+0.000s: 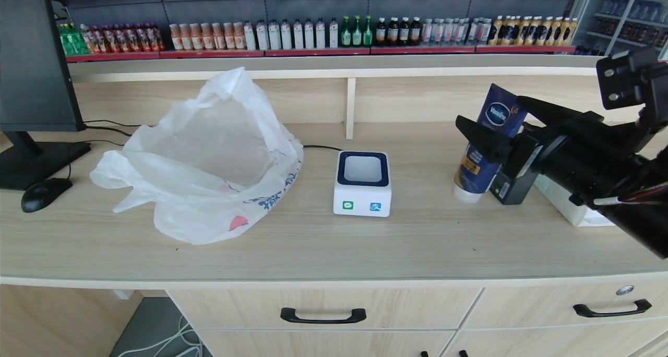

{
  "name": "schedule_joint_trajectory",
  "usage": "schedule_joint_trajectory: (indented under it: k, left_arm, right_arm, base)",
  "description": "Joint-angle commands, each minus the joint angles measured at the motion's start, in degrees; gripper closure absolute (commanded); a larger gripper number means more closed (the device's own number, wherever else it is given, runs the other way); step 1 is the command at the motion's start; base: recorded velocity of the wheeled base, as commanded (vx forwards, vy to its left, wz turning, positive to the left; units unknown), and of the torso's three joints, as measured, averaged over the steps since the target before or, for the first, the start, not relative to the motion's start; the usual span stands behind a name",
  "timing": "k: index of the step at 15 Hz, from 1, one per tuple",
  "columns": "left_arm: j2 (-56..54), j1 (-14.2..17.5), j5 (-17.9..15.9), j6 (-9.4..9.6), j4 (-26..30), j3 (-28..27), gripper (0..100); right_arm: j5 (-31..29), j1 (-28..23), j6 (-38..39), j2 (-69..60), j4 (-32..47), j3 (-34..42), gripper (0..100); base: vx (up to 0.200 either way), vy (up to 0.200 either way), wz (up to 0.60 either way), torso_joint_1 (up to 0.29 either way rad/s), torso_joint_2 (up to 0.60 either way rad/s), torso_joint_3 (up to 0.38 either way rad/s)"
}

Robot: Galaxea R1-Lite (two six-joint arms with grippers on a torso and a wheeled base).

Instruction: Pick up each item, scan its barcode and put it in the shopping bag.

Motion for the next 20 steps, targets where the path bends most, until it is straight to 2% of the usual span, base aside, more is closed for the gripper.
schedule_joint_trajectory:
  k: [1, 5, 16, 20]
  left_arm:
    - [-0.02, 0.01, 0.04, -0.02, -0.04, 0.0, 0]
    - [-0.02, 0.01, 0.04, -0.02, -0.04, 0.0, 0]
    - [-0.02, 0.01, 0.04, 0.16, -0.04, 0.0, 0]
    - [-0.02, 0.01, -0.05, 0.51, -0.04, 0.0, 0]
  right_arm:
    - [0.0, 0.02, -0.16, -0.7, -0.02, 0.22, 0]
    - [0.0, 0.02, -0.08, -1.49, -0.02, 0.66, 0]
    - [0.27, -7.97, 0.8, -1.32, -0.02, 3.56, 0]
    - [0.27, -8.68, 1.95, -1.23, -0.02, 5.49, 0]
  base:
    - [0.0, 0.0, 0.0, 0.0, 0.0, 0.0]
    - [0.0, 0.0, 0.0, 0.0, 0.0, 0.0]
    - [0.0, 0.0, 0.0, 0.0, 0.0, 0.0]
    - [0.0, 0.0, 0.0, 0.0, 0.0, 0.0]
